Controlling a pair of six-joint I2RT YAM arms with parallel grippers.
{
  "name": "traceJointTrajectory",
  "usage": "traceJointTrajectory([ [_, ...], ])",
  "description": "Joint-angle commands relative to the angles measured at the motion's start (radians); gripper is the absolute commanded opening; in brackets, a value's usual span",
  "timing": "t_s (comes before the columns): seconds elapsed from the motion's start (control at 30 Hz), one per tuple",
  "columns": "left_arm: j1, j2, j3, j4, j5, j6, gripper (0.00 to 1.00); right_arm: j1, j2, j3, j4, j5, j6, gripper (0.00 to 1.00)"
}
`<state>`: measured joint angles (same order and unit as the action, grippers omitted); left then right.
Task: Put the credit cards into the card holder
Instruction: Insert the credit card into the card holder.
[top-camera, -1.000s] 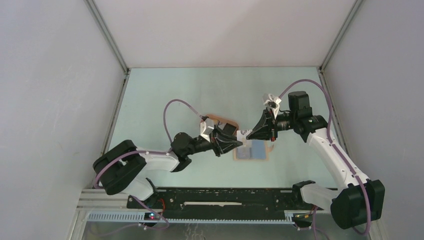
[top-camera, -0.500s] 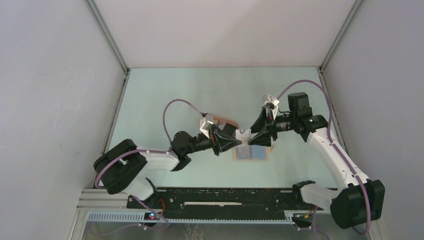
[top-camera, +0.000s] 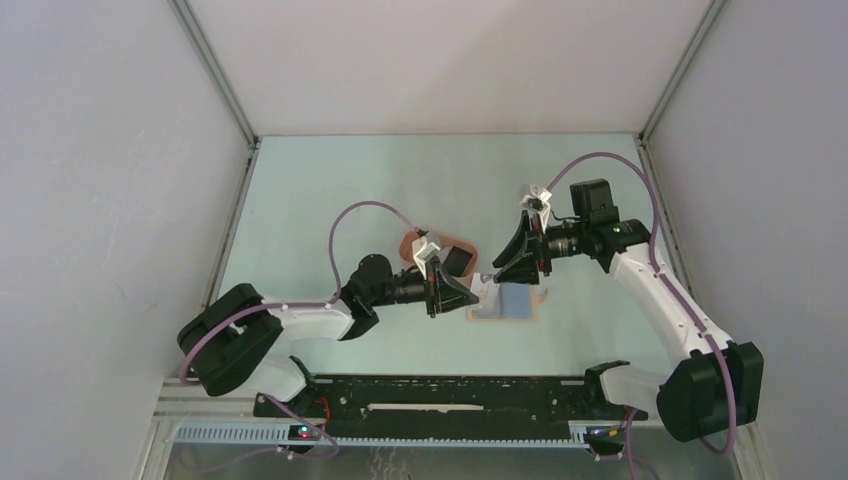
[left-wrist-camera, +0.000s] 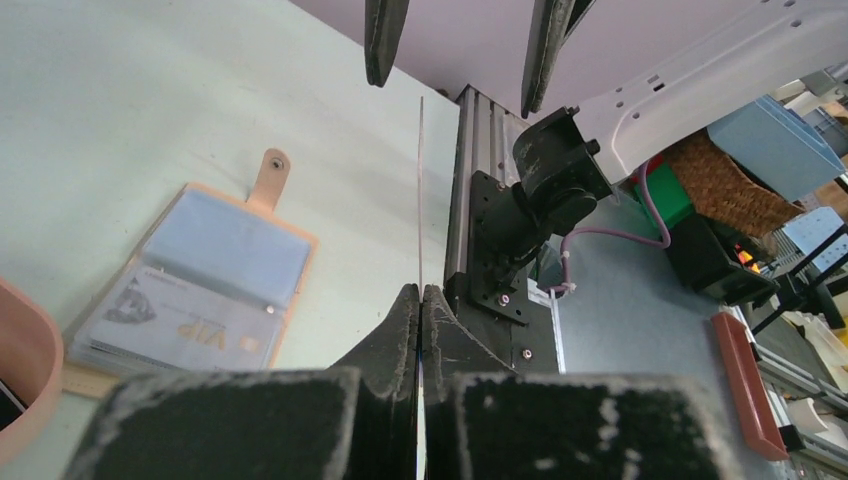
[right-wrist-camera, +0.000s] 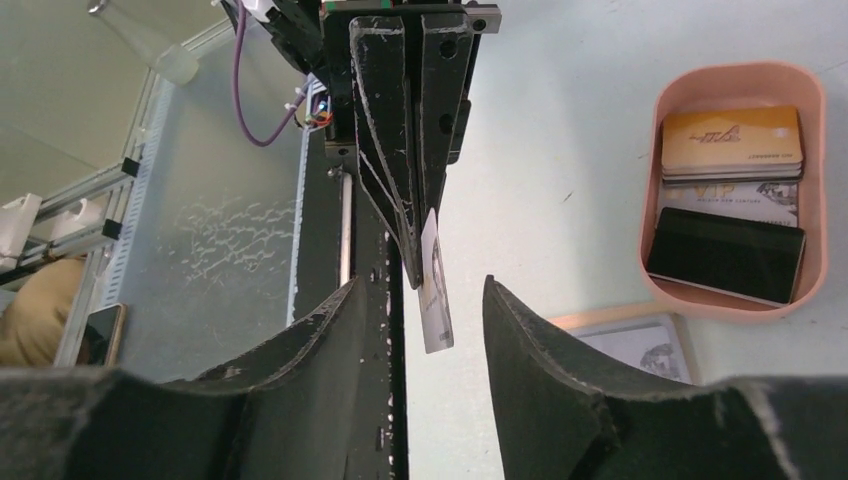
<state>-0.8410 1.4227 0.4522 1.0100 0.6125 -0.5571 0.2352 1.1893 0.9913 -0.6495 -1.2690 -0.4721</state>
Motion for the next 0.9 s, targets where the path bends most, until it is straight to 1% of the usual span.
traceJointTrajectory([
  [0.0, 0.009, -0.040, 0.077, -0.086, 0.031, 0.050, 0.00, 0.002, 0.036, 0.064, -0.071, -0.013, -0.047, 0.53],
  [0.4, 0.016, -0.063, 0.075, -0.088, 0.036, 0.049, 0.00, 0.015, 0.087, 0.075, -0.104, 0.022, -0.070, 0.52],
  [0.47, 0.019, -0.062, 0.075, -0.088, 0.037, 0.048, 0.00, 0.023, 0.101, 0.081, -0.120, 0.025, -0.084, 0.49],
  [0.53, 0.023, -0.060, 0.077, -0.088, 0.039, 0.045, 0.00, 0.033, 0.117, 0.095, -0.143, 0.025, -0.104, 0.42],
  [0.6, 0.026, -0.059, 0.077, -0.088, 0.041, 0.040, 0.00, 0.041, 0.128, 0.111, -0.175, 0.019, -0.132, 0.33],
  [0.63, 0.028, -0.059, 0.076, -0.088, 0.041, 0.038, 0.00, 0.046, 0.130, 0.114, -0.180, 0.021, -0.139, 0.24],
  [0.7, 0.032, -0.060, 0.075, -0.088, 0.040, 0.034, 0.01, 0.049, 0.130, 0.116, -0.182, 0.024, -0.145, 0.03],
  [0.73, 0.035, -0.062, 0.072, -0.088, 0.036, 0.033, 0.05, 0.049, 0.129, 0.117, -0.186, 0.027, -0.151, 0.00],
  [0.83, 0.043, -0.089, 0.045, -0.088, -0.006, 0.037, 0.30, 0.042, 0.126, 0.118, -0.198, 0.038, -0.158, 0.00],
  [0.87, 0.045, -0.113, 0.031, -0.088, -0.017, 0.049, 0.37, 0.035, 0.126, 0.118, -0.201, 0.039, -0.154, 0.00],
])
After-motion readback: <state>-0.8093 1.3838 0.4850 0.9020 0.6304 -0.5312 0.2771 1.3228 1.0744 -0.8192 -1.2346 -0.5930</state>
